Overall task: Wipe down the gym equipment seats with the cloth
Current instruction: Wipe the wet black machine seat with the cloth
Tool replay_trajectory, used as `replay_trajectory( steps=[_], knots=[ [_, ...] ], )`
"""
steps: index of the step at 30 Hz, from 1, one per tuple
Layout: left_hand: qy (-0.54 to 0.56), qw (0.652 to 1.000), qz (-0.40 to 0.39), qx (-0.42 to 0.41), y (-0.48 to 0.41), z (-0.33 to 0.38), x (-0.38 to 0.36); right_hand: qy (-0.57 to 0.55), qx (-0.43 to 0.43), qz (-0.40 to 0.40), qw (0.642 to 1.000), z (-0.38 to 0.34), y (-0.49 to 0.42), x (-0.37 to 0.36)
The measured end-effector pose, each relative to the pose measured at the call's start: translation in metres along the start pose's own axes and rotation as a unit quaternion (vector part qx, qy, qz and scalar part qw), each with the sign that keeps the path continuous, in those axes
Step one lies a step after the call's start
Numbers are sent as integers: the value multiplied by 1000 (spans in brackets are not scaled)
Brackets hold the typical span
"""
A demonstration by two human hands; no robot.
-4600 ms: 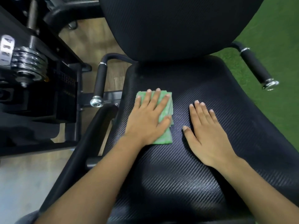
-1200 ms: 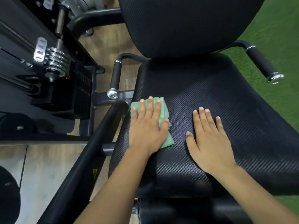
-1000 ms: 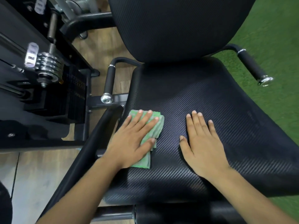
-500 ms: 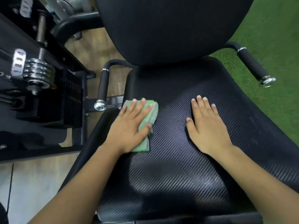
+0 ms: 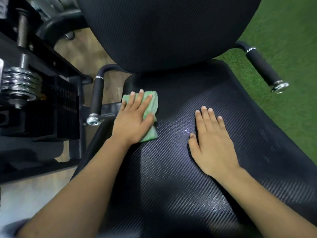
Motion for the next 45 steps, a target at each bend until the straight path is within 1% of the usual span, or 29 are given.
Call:
replay_trajectory(
  steps=[1,2,3,5,6,7,8,9,11,13,14,15,17,19,20,22,27,29,30,34,35,36,37,38,40,42,44,45],
  knots=[
    [-14,1000,-4,26,-12,12,-3,-1,-1,0,1000,0,1,0],
    [-29,999,-5,22,-20,27,-5,-2,-2,1,1000,0,1,1],
    [-37,999,-3,-11,-20,43,-7,-1,-2,2,1000,0,1,2],
    [-13,994,-11,-110,-5,57,-7,-3,-2,5,1000,0,-2,4],
    [7,990,-12,-143,4,51,-7,-10,-5,9,1000,0,-5,7],
    [21,988,-6,-152,10,40,-4,-19,-9,12,1000,0,-9,9],
    [26,990,10,-135,12,25,-1,-25,-12,14,1000,0,-13,11],
    [29,995,24,-96,6,9,3,-30,-14,12,999,-1,-18,11],
    [48,998,29,13,-16,-10,7,-32,-13,-1,999,-1,-26,8],
    [25,995,28,97,-45,-4,5,-15,-10,-19,1000,-3,-30,2],
    [-5,994,26,110,-56,6,2,-7,-12,-21,1000,-3,-30,-1],
    [-29,994,23,102,-65,19,-1,-1,-14,-18,1000,-4,-30,-3],
    [-36,998,14,39,-67,40,-6,-2,-16,-11,1000,-5,-29,-4],
    [-4,1000,5,-26,-51,45,-6,-7,-14,-8,1000,-4,-29,-4],
    [21,999,9,-40,-42,41,-3,-9,-14,-8,1000,-4,-29,-3],
    [40,998,16,-42,-26,31,2,-11,-14,-11,1000,-3,-27,-3],
    [-11,999,-11,-48,-22,34,-3,-16,-17,-6,1000,-4,-26,-2],
    [-12,999,-1,-30,-28,28,-2,-21,-18,-14,1000,-5,-26,-1],
    [-10,1000,7,-6,-32,21,-1,-21,-18,-17,999,-4,-26,-1],
    [4,989,6,146,-53,5,1,-25,-16,-14,999,-4,-24,0],
    [-6,986,1,167,-57,11,0,-28,-16,-13,999,-5,-25,0],
    [-28,985,-6,168,-59,23,-2,-29,-16,-14,999,-5,-25,0],
    [-52,988,-10,145,-59,37,-4,-30,-16,-17,999,-5,-25,0],
    [-64,993,-10,100,-56,53,-8,-29,-16,-18,999,-5,-24,0],
    [-46,999,-8,-8,-47,76,-14,-28,-17,-12,999,-3,-24,1],
    [-12,997,-18,-70,-43,70,-12,-27,-20,-14,999,2,-22,3],
    [8,998,-11,-67,-43,43,-5,-23,-24,-23,999,7,-23,5],
    [13,999,-5,-40,-44,31,-3,-20,-29,-23,999,12,-23,6]
  ],
)
Point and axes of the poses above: each hand's wrist, its own y-axis away from the middle knuckle, its own x-axis out of the back of the hand, z = x × y, the point moved 3 cm from there along -y, towards the middle knuckle, and after that the axes turned 2 degrees about x, right-handed, at the moved point
